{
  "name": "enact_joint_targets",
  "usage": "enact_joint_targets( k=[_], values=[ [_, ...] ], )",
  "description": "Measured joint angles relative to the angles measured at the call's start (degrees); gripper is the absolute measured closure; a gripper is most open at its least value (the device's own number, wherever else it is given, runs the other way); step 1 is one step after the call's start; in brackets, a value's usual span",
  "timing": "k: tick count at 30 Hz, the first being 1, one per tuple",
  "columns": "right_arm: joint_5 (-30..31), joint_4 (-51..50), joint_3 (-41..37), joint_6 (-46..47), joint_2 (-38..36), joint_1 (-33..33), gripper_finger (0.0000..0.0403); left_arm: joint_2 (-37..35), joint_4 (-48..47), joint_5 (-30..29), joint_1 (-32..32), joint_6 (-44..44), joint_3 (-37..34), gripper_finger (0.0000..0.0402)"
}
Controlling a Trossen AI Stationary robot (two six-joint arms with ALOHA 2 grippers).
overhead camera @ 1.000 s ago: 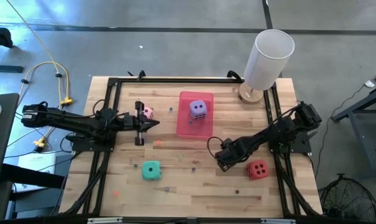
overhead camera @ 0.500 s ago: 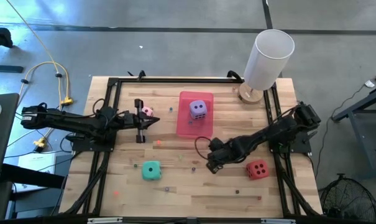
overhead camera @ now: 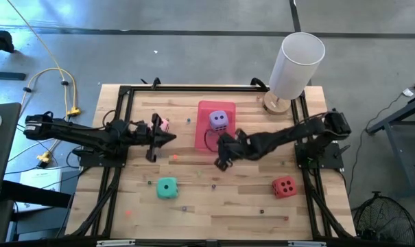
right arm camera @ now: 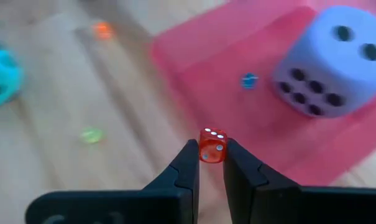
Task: Pick & Place Dice
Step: Put the small red die into the red bin, then put the large pink die into the red bin
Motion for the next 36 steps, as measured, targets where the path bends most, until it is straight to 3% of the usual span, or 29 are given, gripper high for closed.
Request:
enact_joint_targets(
  k=[6, 17, 20, 25, 28, 32, 36],
  values=[
    [0.02, -3.33, -0.07, -1.43, 0.81, -4.21, 0.0323, 0.0, -0.02, -0.02, -0.98, -0.02, 0.0, 0.0401],
    [1.31, -0.03, -0.04, -4.81, 0.76, -4.26, 0.021, 0.0, -1.28, -0.13, -1.11, -0.02, 0.0, 0.0401],
    [1.59, 2.31, -0.04, -9.38, 0.76, -4.27, 0.0187, 0.0, -2.65, 0.91, -1.1, -2.7, 0.0, 0.0401],
    [2.6, 9.61, -0.04, -17.47, 0.76, -1.83, 0.0177, 0.02, -7.97, 8.06, -1.16, -1.1, 0.0, 0.0399],
    [5.2, 12.73, -0.04, -18.44, 0.76, 0.32, 0.0182, 0.02, -8.32, 7.73, -1.63, -0.99, 0.11, 0.0394],
    [8.61, 15.61, -0.04, -16.45, 0.3, 3.4, 0.0192, -0.03, -13.68, 8.23, -1.66, -8.36, 4.68, 0.0376],
    [10.84, 17.02, 0.0, -15.84, 0.1, 6.49, 0.0203, 0.35, -26.17, 7.33, -1.6, -0.46, 11.54, 0.0346]
  ],
)
